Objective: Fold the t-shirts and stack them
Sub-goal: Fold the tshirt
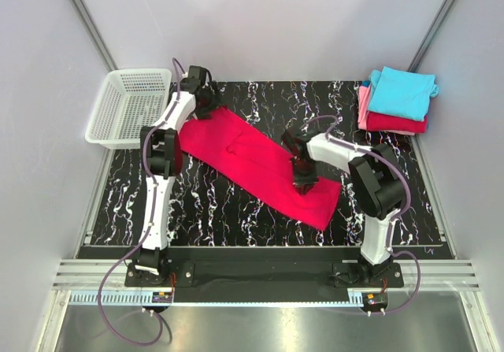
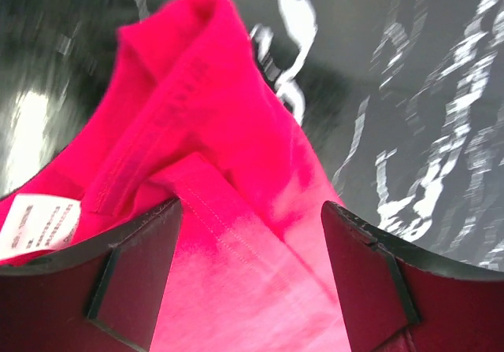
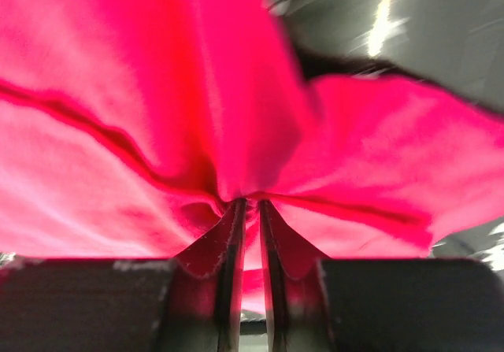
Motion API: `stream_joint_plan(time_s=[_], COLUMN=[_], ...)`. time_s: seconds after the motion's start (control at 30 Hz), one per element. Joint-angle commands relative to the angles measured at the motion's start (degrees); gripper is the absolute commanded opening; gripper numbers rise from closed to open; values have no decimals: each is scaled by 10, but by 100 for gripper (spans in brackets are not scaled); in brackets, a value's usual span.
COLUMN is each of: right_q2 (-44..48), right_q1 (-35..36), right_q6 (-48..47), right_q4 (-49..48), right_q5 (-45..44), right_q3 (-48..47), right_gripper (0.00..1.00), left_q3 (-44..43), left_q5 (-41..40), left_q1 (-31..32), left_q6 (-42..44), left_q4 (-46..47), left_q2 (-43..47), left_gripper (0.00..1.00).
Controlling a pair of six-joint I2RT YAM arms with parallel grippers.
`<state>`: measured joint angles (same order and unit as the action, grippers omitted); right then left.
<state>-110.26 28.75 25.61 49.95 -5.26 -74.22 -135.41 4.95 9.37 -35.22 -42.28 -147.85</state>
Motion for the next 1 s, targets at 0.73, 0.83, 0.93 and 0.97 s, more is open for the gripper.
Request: stream_joint_plan(time_s=[0.73,0.83,0.93,0.97], right_q2=[87,9,-95,-127], right_q1=[56,-17,-54,-58], right_q6=[-73,-80,-92,-103], right_q4=[31,-1,-22,-20], right_q5=[-147,9,146,175], right_q3=[-253,-346,-464,-503], right_gripper=[43,38,35,34], left_q3=[318,447,566,590], left_q5=[114,54,13,9], left_q1=[3,8,15,22], left_q6=[-21,-43,-61,-67], left_q4=[172,151,151,151], left_q2=[367,461,560,580], left_gripper=[76,76,76,75])
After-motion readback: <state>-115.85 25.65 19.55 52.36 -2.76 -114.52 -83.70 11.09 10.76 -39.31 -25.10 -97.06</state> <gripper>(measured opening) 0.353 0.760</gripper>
